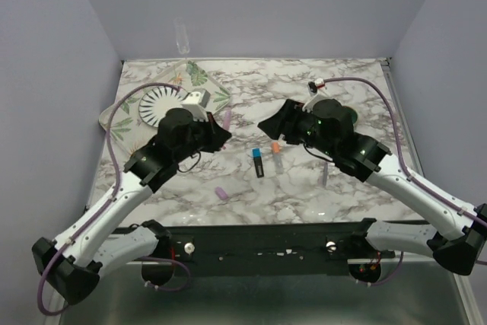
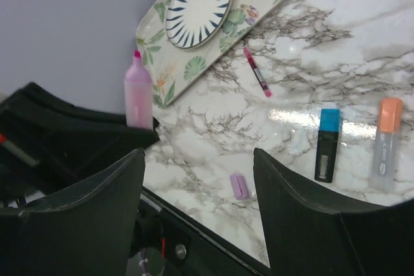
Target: Insert the pens into the pen caps
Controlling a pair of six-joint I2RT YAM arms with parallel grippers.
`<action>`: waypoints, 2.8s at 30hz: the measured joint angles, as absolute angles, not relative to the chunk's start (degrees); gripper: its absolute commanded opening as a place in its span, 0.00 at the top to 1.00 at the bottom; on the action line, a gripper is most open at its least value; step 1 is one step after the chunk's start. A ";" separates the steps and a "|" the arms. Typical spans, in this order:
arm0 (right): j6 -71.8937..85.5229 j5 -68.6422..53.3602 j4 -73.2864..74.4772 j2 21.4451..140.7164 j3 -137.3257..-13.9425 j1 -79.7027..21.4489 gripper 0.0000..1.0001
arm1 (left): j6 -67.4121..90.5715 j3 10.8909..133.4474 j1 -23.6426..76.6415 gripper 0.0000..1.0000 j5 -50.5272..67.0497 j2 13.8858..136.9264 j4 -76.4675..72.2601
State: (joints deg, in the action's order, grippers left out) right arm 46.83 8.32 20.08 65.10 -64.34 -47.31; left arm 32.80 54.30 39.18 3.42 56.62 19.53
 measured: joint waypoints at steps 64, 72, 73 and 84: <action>48.16 -8.05 26.46 115.90 -78.35 -62.46 0.69 | 22.31 47.37 29.26 1.00 -32.49 30.65 25.80; 46.48 -0.58 29.50 115.92 -80.71 -60.66 0.55 | 22.31 47.37 29.26 1.00 -32.47 30.65 25.80; 46.26 0.10 29.95 115.94 -81.08 -60.23 0.51 | 22.31 47.37 29.26 1.00 -32.47 30.65 25.80; 47.92 2.09 35.48 116.57 -87.88 -58.54 0.39 | 22.33 47.37 29.26 1.00 -32.47 30.61 25.80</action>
